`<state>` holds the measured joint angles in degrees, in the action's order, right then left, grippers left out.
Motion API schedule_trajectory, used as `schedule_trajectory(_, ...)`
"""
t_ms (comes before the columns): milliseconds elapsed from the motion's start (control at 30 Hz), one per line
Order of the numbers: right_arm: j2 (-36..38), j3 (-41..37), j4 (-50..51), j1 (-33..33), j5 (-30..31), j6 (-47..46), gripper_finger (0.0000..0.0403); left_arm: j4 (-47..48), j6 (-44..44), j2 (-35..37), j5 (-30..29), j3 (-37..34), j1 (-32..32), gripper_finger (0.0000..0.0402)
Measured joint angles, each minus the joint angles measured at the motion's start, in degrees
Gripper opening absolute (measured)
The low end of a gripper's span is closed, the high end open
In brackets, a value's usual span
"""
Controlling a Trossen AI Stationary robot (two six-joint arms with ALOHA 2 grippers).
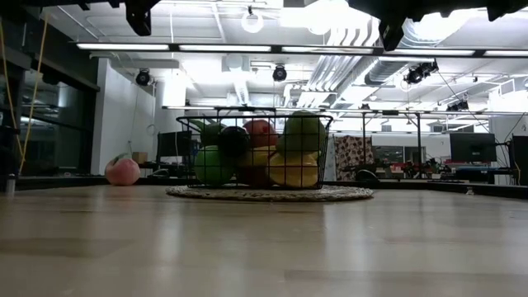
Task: Build produce basket
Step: Put the grapes into the black wire basket
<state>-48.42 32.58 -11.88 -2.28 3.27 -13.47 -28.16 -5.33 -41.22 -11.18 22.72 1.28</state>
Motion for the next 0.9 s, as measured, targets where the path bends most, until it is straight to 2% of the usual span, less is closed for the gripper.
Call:
schedule_trajectory(133, 0.0, 0.0, 0.0, 0.0, 0.0, 0.0, 0.0, 0.2, 0.6, 0.0, 0.0, 0.0, 0.0, 0.0039)
schedule_trajectory(200, 0.0, 0.0, 0.0, 0.0, 0.0, 0.0, 0.0, 0.3, 0.2, 0.0, 0.0, 0.0, 0.0, 0.0011)
schedule_trajectory(367, 0.0, 0.0, 0.0, 0.0, 0.0, -0.4, 0.0, 0.7, 0.1, 0.0, -0.2, 0.0, 0.0, 0.0005)
schedule_trajectory(533, 0.0, 0.0, -1.4, 0.0, 1.1, -10.5, 0.0, 1.0, -0.4, 0.0, -0.3, 0.0, 0.0, 0.0001)
schedule_trajectory(700, 0.0, 0.0, -4.9, 0.0, 3.7, -15.1, 0.0002, 1.5, -1.6, 0.0, -1.0, 0.0, 0.0, 0.0)
schedule_trajectory(800, 0.0, 0.0, -5.5, 0.0, 3.8, -17.5, 0.0024, 1.8, -1.7, 0.0, -1.3, 0.0, 0.0, 0.0)
schedule_trajectory(900, 0.0, 0.0, -5.1, 0.0, 3.8, -19.2, 0.0074, 1.8, -2.0, 0.0, -1.5, 0.0, 0.0, 0.0)
